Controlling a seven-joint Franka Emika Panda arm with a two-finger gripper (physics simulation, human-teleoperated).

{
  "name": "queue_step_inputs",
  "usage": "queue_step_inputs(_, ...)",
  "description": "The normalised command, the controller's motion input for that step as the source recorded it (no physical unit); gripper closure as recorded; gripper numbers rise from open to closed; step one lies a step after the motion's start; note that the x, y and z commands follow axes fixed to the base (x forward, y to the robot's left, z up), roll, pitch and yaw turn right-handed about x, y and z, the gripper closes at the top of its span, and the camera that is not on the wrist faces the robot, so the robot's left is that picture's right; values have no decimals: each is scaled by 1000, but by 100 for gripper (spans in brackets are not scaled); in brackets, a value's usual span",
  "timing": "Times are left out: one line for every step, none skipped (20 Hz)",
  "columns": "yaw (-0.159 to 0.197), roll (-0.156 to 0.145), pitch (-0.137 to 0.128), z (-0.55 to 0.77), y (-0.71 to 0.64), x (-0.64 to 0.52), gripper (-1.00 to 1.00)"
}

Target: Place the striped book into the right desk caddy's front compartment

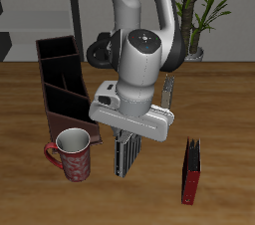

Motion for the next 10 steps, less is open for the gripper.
queue_step_inputs(50,38,-54,423,0,-231,100)
queue_step_inputs(139,25,-92,464,2,-306,100)
queue_step_inputs(99,-14,-57,448,-17,-408,100)
queue_step_inputs(129,25,-68,484,-2,-397,100)
queue_step_inputs(0,0,0,0,0,0,100)
queue_step_inputs(0,0,0,0,0,0,100)
queue_step_inputs(0,0,0,0,0,0,100)
queue_step_inputs(418,85,-221,2047,-267,-1948,100)
queue_step_inputs(41,-12,-15,280,-132,-218,100)
queue_step_inputs(333,3,-200,875,-42,-981,100)
